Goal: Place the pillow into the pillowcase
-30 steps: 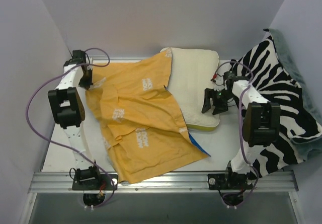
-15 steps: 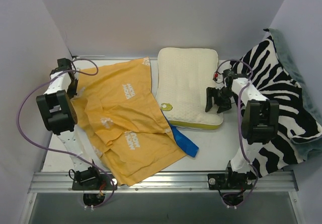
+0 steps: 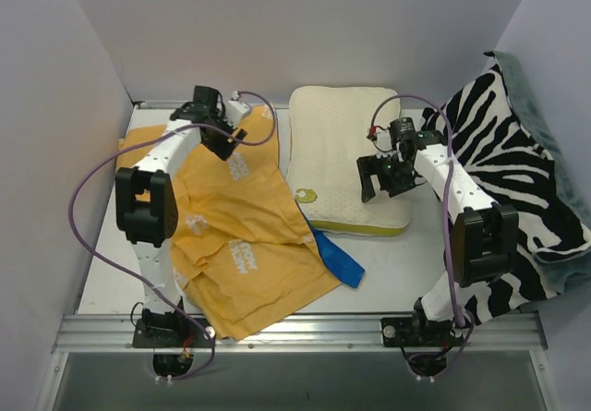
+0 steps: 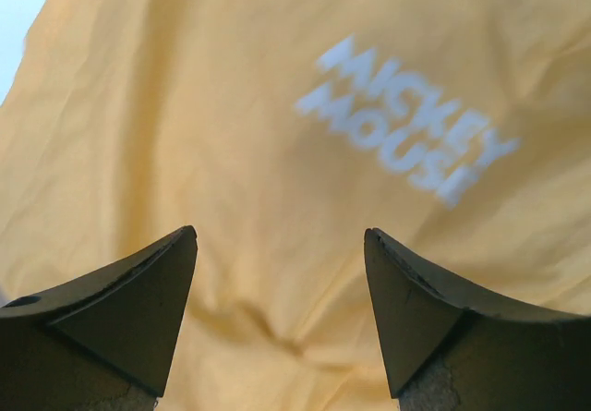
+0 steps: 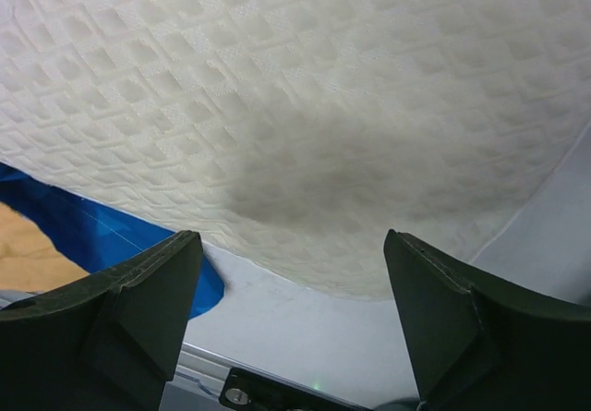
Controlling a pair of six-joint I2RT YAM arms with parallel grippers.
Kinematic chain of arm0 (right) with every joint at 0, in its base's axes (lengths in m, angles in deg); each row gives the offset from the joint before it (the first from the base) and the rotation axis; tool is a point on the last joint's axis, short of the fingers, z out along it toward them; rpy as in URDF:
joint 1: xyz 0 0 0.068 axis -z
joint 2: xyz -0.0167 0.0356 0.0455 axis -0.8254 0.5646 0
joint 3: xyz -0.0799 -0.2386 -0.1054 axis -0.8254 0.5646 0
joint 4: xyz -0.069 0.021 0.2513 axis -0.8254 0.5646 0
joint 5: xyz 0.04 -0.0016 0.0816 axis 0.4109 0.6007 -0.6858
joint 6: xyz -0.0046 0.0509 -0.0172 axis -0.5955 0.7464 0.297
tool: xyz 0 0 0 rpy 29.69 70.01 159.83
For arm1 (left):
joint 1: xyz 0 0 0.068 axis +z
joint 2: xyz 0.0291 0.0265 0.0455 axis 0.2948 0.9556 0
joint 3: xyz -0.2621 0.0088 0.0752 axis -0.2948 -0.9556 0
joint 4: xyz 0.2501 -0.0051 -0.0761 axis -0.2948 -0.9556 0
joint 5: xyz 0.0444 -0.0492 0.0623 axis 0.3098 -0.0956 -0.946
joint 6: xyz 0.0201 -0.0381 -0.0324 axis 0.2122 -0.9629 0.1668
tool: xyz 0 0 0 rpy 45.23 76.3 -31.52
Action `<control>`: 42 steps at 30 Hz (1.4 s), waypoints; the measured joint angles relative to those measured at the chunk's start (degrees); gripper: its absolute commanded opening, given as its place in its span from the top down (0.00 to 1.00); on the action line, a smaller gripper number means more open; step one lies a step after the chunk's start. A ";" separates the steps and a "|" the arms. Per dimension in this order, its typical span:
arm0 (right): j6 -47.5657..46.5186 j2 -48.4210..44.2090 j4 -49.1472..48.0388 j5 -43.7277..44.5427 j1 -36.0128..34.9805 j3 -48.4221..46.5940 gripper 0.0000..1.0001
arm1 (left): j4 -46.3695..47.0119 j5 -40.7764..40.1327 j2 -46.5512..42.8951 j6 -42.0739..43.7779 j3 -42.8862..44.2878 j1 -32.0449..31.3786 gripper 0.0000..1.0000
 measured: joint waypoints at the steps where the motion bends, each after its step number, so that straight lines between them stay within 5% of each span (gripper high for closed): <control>1: -0.20 0.11 0.35 -0.02 -0.20 0.00 0.17 | 0.37 0.63 1.95 0.00 1.36 -2.05 0.18; 10: -1.16 5.40 1.11 0.24 -1.36 0.00 0.23 | 0.26 0.15 21.22 -1.29 15.17 -11.56 0.24; 20: -1.01 12.24 2.84 -0.15 2.12 -2.16 0.28 | -2.08 -5.25 32.20 -3.30 31.69 -8.81 1.00; 31: -2.91 14.88 6.19 1.16 10.45 -5.05 0.30 | -5.18 -12.28 38.73 -6.21 43.17 5.62 1.00; 34: -3.93 14.88 6.64 2.01 11.96 -5.05 0.30 | -5.66 -12.00 38.21 -5.64 42.69 8.41 0.46; 35: -4.22 14.86 6.80 2.19 12.20 -5.07 0.30 | -5.27 -9.33 36.72 -4.63 40.70 9.20 0.03; 42: -4.72 13.14 7.65 2.51 12.33 -5.09 0.26 | -8.72 10.93 21.05 -0.72 23.58 7.48 0.03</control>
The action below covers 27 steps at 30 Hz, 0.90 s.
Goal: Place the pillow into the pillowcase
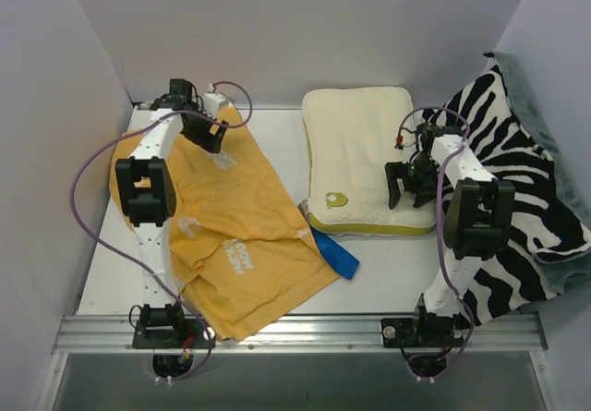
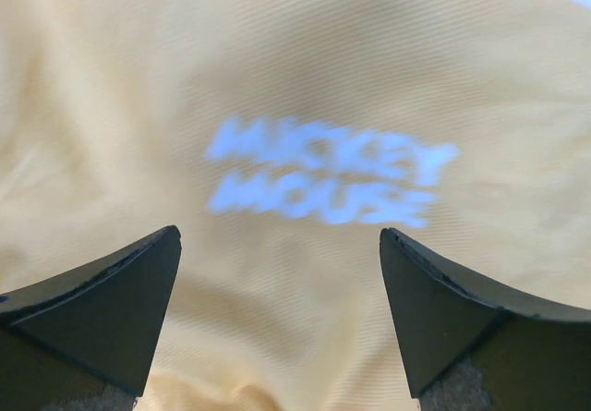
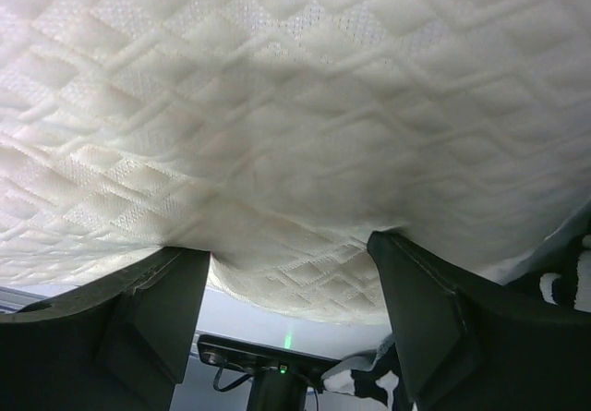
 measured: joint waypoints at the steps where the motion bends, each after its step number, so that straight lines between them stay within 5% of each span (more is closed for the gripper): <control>1: -0.07 -0.35 0.26 -0.02 0.00 -0.07 0.25 | 0.02 1.42 -1.36 0.70 -1.14 -1.44 0.03; 8: -0.09 -3.02 2.78 0.02 -0.17 -2.21 0.02 | -0.17 5.53 -2.36 4.76 -4.61 -14.27 0.03; 12: -0.31 -5.84 3.96 0.72 -1.27 -3.50 0.00 | -0.15 4.50 1.60 4.79 -4.52 -17.90 0.09; 16: -0.26 -8.09 5.22 1.25 -4.20 -4.87 0.00 | 0.33 0.26 5.01 3.58 -0.55 -18.38 0.41; 19: 0.07 -8.74 5.79 1.31 -6.38 -5.20 0.00 | 0.07 -2.12 6.88 1.99 2.51 -18.03 0.79; 20: 0.15 -8.79 5.99 1.29 -6.99 -5.20 0.00 | 0.07 -2.99 7.54 1.53 3.65 -17.88 1.00; 27: 0.59 -8.79 6.91 0.90 -9.11 -5.18 0.01 | -0.15 -11.28 18.97 -5.33 23.26 -14.34 1.00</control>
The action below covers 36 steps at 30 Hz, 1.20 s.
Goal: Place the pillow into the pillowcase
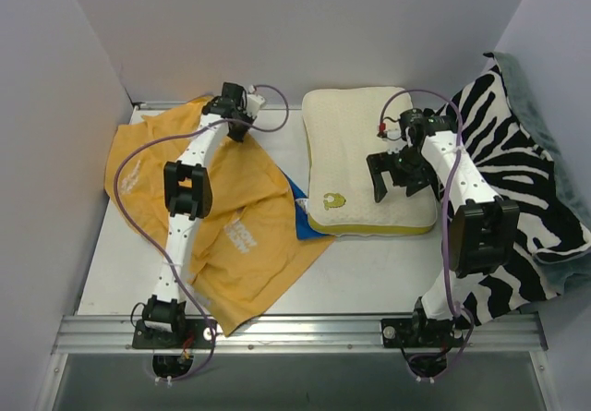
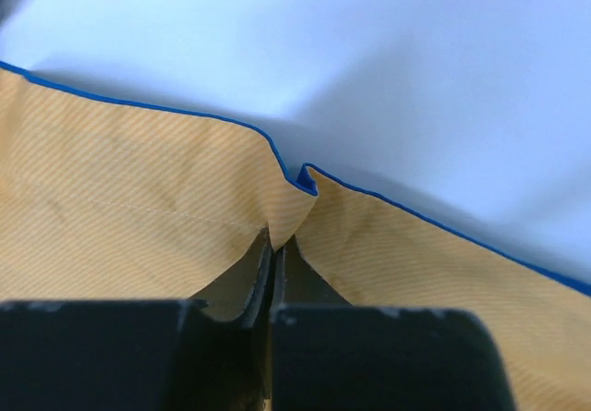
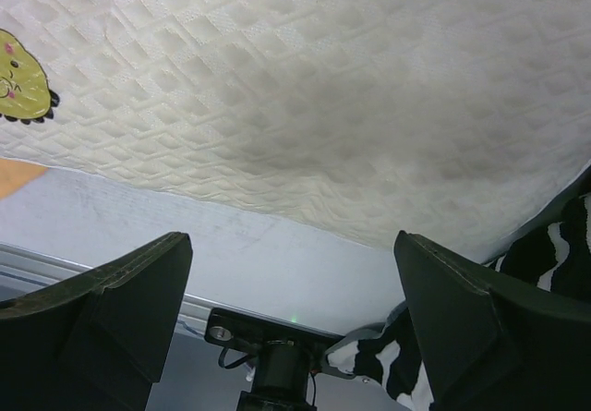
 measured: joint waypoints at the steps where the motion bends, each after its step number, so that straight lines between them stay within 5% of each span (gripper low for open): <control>1: 0.00 0.00 0.07 0.00 0.00 0.00 0.02 | 0.28 -1.33 1.88 -2.01 3.32 1.07 1.00; 6: -0.02 -0.85 0.24 -0.04 0.04 1.16 0.03 | 5.57 -12.44 4.07 -10.40 5.09 7.13 1.00; 10: -0.09 -2.67 0.50 -0.55 0.04 1.97 0.04 | 9.60 -20.72 3.48 -14.08 2.99 10.54 0.16; 12: -0.20 -3.67 0.57 -1.57 -0.11 2.03 0.04 | 10.10 -19.98 1.36 -15.34 0.90 11.74 0.03; 21: -0.61 -5.68 0.66 -5.33 -5.75 3.63 0.06 | 3.45 -6.99 -21.70 -5.22 -20.57 13.94 0.03; 26: -1.36 -5.66 0.74 -5.88 -7.87 3.65 0.06 | 0.31 -2.40 -34.23 5.57 -32.63 21.79 0.03; 31: -1.79 -5.66 0.96 -5.84 -8.59 3.61 0.06 | -0.81 -2.56 -36.61 16.85 -44.44 33.70 0.04; 36: -2.54 -5.64 1.64 -5.55 -8.92 3.61 0.06 | -2.91 -3.41 -36.04 24.68 -54.73 37.18 0.12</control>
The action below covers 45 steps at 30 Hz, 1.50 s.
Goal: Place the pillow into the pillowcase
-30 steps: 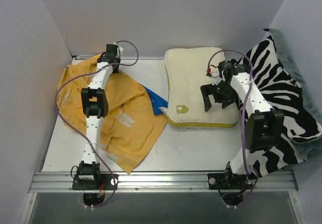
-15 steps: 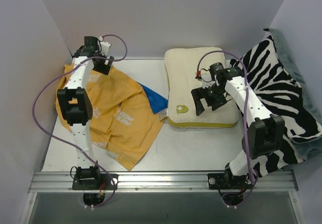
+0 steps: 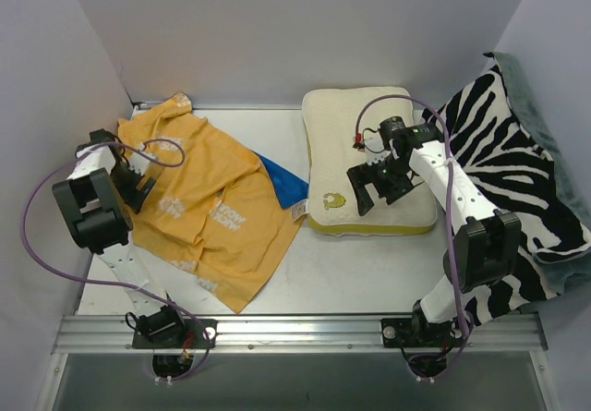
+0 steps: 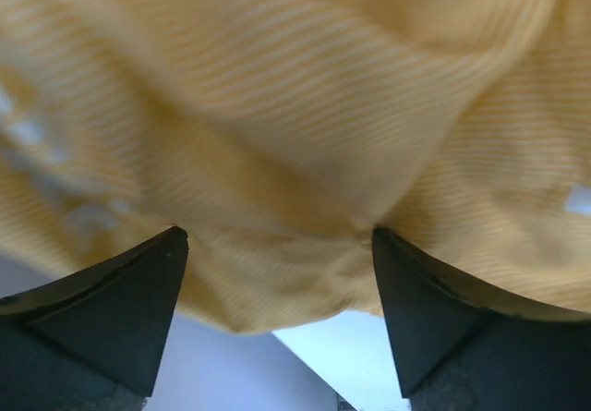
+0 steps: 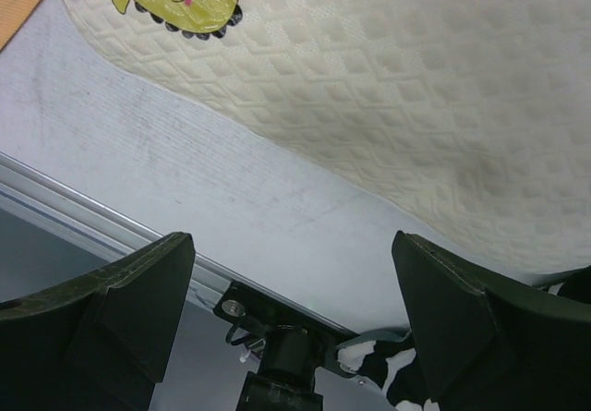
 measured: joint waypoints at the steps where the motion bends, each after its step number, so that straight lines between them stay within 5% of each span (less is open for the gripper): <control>1: -0.22 0.02 0.04 0.37 0.00 0.00 0.07 | 0.37 -0.02 0.00 0.98 -1.84 -0.22 0.16; 6: -0.57 1.49 0.00 2.56 0.81 0.00 0.07 | 2.51 -1.22 -3.54 4.13 -11.06 -1.70 0.70; 9: -0.50 3.30 0.00 4.31 2.45 -0.24 0.07 | 4.79 -2.51 -8.07 5.68 -18.10 -1.68 0.82; 12: 0.42 6.19 0.39 6.36 4.59 -3.06 0.07 | 5.77 -3.72 -12.04 6.62 -23.71 -0.04 0.64; 13: 1.11 7.32 0.37 6.99 5.11 -4.68 0.04 | 5.66 -3.98 -12.98 6.69 -24.94 0.87 0.44; 15: 2.95 9.99 0.20 8.17 6.12 -8.98 0.02 | 5.11 -4.04 -14.01 6.32 -25.86 3.23 0.29; 16: 4.20 11.30 -0.04 8.59 6.43 -11.52 0.01 | 4.85 -3.82 -14.10 5.70 -25.83 4.28 0.06; 24: 16.70 25.77 -3.85 11.56 5.11 -37.66 0.00 | -3.19 3.43 -14.12 -1.84 -19.12 7.02 0.03; 38: 27.02 48.76 -20.31 20.15 3.82 -46.66 0.03 | -13.29 12.17 -22.53 -11.15 -8.35 6.43 0.02; 39: 27.02 49.51 -20.35 20.13 3.82 -46.77 0.05 | -13.99 12.28 -22.80 -11.43 -8.17 6.43 0.03; 41: 26.91 50.03 -20.06 19.69 4.11 -47.34 0.29 | -15.10 12.33 -22.93 -11.89 -7.52 6.38 0.03; 42: 26.80 50.03 -19.78 18.80 4.17 -47.63 0.58 | -15.50 12.33 -22.95 -12.02 -7.08 6.38 0.03; 44: 26.14 50.03 -19.39 16.79 4.42 -47.67 0.96 | -16.28 12.50 -22.93 -12.28 -5.95 6.38 0.02; 45: 25.59 50.03 -18.84 15.47 4.52 -47.80 1.00 | -16.87 12.63 -22.88 -12.44 -4.92 6.38 0.03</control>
